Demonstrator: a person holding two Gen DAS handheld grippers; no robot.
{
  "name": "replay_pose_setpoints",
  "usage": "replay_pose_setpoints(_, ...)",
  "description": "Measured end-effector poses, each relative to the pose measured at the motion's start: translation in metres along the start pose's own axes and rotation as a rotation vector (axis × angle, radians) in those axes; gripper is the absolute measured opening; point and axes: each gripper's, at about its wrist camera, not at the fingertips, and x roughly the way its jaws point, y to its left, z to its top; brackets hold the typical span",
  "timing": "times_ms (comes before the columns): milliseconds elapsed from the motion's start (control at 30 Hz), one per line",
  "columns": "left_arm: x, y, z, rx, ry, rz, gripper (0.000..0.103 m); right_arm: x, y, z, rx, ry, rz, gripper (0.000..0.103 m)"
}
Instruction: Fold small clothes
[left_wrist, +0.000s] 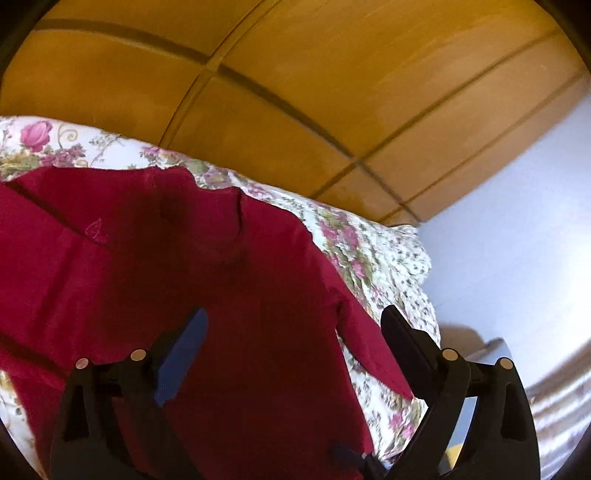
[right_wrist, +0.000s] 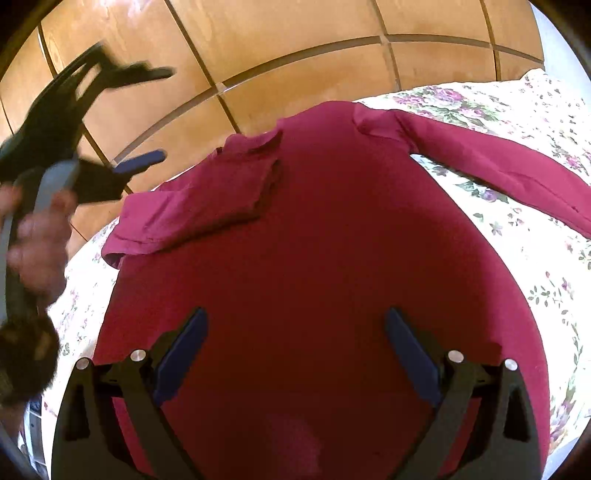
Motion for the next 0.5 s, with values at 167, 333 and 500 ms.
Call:
replay_pose_setpoints(167,-0.080,0.050,-0.031,0.031,-0.295,0.230,0.094,0.016,0.008,0.017,0.014,0.018,0.054,0.096)
replay_pose_setpoints(333,-0.121,0.126,-0.066,-0.167,-0.385,0.459,0.083,0.049,0.025,0.061,0.033,0.019,0.098,0.093)
replay_pose_setpoints(500,-0.109,0.162,-0.085,-0.207,-0.277,0.616,0.068,0.103,0.023,0.096,0.133,0.098,0.100,0.070)
